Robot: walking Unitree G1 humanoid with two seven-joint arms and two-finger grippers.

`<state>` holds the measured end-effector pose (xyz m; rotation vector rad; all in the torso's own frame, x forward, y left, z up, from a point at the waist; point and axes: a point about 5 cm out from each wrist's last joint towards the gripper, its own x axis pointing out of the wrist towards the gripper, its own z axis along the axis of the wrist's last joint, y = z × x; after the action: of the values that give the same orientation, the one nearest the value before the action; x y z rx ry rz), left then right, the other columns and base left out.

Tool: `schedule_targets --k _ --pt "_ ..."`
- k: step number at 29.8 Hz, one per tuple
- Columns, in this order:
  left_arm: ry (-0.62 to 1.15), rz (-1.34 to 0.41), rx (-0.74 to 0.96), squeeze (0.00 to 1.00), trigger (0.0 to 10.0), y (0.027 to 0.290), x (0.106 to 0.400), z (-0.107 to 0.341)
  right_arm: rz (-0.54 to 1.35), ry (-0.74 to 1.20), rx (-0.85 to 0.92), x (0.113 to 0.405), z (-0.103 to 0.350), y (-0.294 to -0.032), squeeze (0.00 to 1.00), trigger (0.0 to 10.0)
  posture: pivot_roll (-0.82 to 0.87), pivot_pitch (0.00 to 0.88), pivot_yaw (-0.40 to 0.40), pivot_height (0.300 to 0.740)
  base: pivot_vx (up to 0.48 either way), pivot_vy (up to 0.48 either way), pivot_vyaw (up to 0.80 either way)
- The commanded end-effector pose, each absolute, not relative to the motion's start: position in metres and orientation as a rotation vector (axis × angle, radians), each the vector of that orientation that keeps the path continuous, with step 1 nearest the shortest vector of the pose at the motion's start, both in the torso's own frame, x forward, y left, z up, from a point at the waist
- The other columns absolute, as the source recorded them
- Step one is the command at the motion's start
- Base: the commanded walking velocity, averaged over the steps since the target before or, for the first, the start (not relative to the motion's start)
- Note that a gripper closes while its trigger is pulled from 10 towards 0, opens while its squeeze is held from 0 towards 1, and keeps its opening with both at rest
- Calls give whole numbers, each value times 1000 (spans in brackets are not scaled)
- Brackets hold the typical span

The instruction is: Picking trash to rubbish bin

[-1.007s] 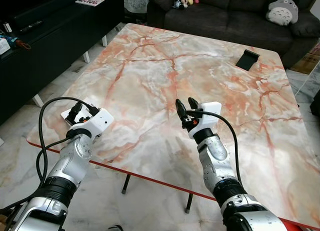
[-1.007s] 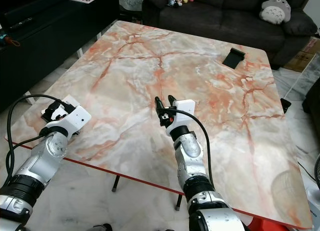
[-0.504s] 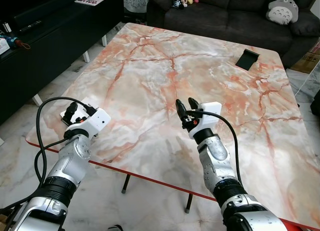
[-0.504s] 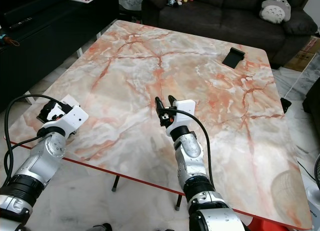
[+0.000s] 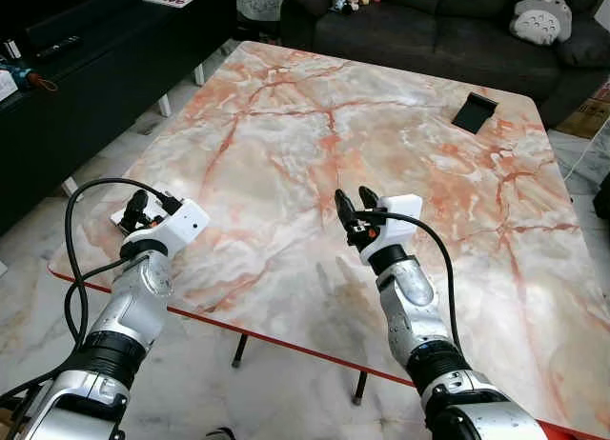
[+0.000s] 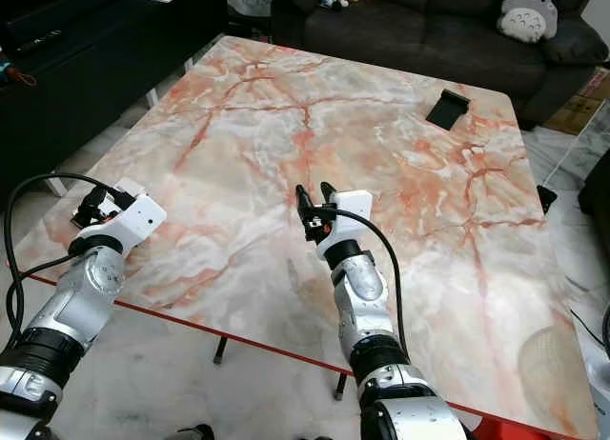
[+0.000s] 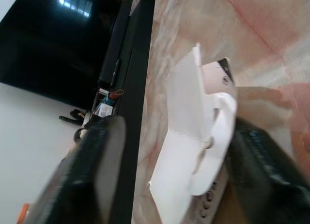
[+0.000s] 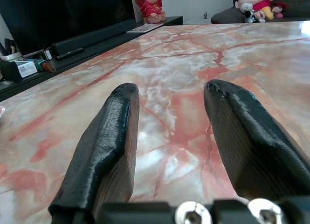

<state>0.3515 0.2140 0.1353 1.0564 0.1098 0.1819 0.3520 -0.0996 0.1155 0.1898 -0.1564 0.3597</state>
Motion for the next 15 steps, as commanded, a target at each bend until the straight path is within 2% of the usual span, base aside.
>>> schedule_targets --k 1,15 --pt "101 191 1067 0 0 214 352 138 354 -144 187 351 113 -102 0 10000 92 115 -118 740 0 0 0" --pt "96 182 1052 0 0 212 353 137 353 -140 186 351 112 -102 0 10000 91 116 -118 740 0 0 0"
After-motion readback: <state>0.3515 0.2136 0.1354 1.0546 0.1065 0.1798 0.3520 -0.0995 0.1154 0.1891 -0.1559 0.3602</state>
